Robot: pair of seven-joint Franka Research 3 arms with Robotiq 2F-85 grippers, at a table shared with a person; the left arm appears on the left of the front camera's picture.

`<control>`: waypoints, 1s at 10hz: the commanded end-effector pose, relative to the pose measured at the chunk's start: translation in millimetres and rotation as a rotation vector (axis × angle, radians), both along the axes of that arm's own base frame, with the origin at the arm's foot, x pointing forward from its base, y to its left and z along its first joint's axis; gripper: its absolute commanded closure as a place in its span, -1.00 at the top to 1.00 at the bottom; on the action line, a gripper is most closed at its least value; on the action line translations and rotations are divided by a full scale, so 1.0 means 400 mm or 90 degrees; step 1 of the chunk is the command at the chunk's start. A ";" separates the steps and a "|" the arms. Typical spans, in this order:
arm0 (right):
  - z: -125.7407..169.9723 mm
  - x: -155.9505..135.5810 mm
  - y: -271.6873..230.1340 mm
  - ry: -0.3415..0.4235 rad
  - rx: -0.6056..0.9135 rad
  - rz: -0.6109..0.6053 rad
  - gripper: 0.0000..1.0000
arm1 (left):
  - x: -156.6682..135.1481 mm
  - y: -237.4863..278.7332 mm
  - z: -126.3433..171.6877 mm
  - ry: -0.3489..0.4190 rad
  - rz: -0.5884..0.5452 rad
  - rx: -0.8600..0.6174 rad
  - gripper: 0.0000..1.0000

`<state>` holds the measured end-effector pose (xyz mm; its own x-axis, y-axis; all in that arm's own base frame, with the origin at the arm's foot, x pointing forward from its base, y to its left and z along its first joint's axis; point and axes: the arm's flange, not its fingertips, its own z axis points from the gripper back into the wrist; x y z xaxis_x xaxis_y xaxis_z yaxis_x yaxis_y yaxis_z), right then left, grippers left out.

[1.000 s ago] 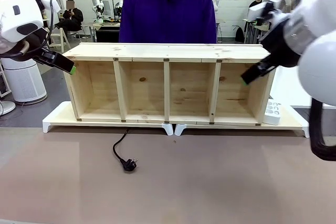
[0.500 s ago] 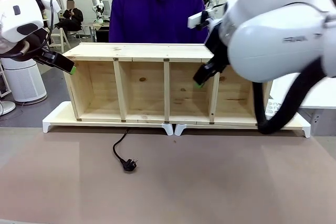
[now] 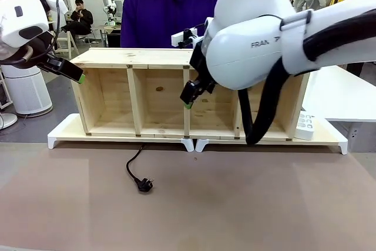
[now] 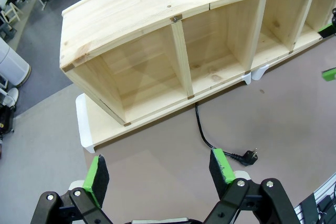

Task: Perform cable management.
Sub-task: When the cord part of the Power Cable appears at the lower middle area of the table and stops, grasp the cord part of the Power Cable.

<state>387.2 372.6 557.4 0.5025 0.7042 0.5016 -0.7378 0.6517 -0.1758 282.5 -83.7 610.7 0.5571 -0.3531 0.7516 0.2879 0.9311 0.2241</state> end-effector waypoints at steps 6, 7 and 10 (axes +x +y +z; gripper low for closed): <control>-0.162 0.048 0.289 0.076 -0.049 -0.061 1.00 | 0.007 0.000 0.001 -0.010 -0.005 0.005 1.00; -0.183 0.041 0.320 0.099 -0.058 -0.051 1.00 | 0.007 0.000 0.001 -0.010 -0.005 0.005 1.00; -0.241 0.013 0.381 0.157 -0.092 -0.028 1.00 | 0.007 0.000 0.001 -0.010 -0.005 0.005 1.00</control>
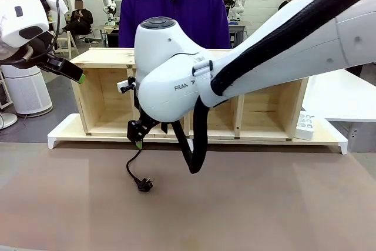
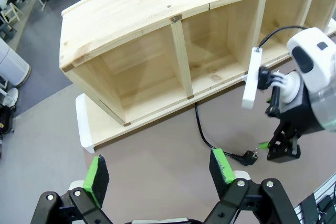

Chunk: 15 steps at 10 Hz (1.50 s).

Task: Perform cable management.
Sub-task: When the cord part of the Power Cable appears at the lower middle area of the table and stops, grasp the cord part of the Power Cable.

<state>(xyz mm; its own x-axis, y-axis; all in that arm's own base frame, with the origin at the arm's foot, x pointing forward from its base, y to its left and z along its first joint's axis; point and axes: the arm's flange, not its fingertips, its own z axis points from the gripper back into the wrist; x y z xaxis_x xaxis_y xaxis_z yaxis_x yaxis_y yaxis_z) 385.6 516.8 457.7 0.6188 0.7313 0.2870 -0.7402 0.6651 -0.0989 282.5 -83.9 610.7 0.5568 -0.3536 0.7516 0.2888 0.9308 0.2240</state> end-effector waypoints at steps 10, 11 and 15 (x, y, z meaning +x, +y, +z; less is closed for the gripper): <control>-0.116 -0.016 0.082 0.056 -0.017 0.026 1.00 | 0.007 0.000 0.001 -0.010 -0.005 0.005 1.00; -0.116 -0.016 0.082 0.056 -0.017 0.026 1.00 | 0.007 0.000 0.001 -0.010 -0.005 0.005 1.00; -0.116 -0.016 0.082 0.056 -0.017 0.026 1.00 | 0.007 0.000 0.001 -0.010 -0.005 0.005 1.00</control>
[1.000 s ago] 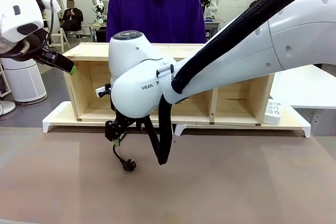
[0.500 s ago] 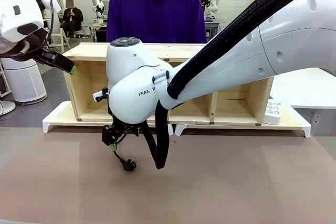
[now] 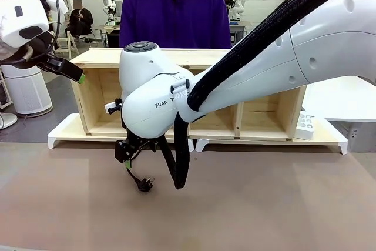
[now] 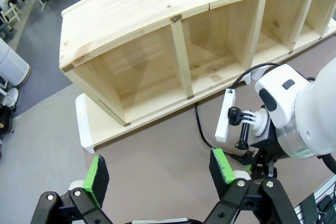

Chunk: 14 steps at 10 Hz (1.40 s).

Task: Perform cable management.
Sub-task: When the cord part of the Power Cable appears at the lower middle area of the table and stops, grasp the cord part of the Power Cable.

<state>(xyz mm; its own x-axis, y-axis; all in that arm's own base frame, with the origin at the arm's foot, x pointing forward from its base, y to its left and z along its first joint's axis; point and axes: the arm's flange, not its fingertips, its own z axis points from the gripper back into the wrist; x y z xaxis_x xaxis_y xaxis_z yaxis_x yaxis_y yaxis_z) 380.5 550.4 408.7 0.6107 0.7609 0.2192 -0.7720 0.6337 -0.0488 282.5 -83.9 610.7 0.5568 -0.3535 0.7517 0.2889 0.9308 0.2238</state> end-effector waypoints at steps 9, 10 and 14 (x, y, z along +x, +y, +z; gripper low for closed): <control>-0.199 0.067 0.080 0.103 -0.038 0.032 1.00 | 0.007 0.000 0.001 -0.010 -0.005 0.005 1.00; -0.225 0.082 0.085 0.117 -0.039 0.035 1.00 | 0.007 0.000 0.001 -0.010 -0.005 0.005 1.00; -0.258 0.094 0.092 0.118 -0.041 0.049 1.00 | 0.007 0.000 0.001 -0.010 -0.005 0.005 1.00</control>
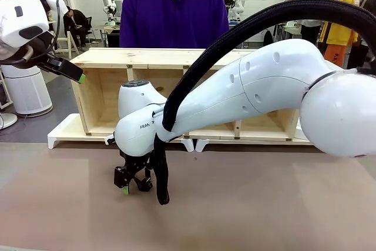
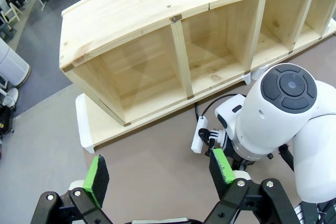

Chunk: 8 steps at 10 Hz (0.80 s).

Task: Perform cable management.
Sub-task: When the cord part of the Power Cable appears at the lower middle area of the table and stops, grasp the cord part of the Power Cable.

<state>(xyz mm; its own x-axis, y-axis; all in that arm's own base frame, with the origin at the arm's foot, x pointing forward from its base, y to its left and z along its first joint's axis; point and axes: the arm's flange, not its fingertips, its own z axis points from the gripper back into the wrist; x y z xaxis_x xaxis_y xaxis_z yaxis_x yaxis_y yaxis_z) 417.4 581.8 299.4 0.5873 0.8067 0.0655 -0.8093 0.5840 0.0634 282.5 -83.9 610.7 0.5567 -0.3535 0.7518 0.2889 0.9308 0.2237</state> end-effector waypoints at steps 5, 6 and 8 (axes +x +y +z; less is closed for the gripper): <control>0.019 0.000 0.009 -0.008 -0.030 -0.002 0.14 | 0.007 0.000 0.001 -0.010 -0.005 0.005 1.00; 0.018 -0.002 0.008 -0.008 -0.032 -0.002 -0.13 | 0.007 0.000 0.001 -0.010 -0.005 0.005 1.00; 0.023 0.002 0.007 -0.009 -0.031 -0.006 -0.50 | 0.007 0.000 0.001 -0.010 -0.005 0.005 1.00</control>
<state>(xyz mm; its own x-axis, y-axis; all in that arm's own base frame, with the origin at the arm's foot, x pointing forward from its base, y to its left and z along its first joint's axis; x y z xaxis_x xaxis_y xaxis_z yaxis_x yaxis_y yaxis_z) 424.0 581.5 308.4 0.5902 0.8056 0.0522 -0.8072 0.5893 0.0324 282.5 -83.9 610.7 0.5567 -0.3535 0.7518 0.2889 0.9308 0.2237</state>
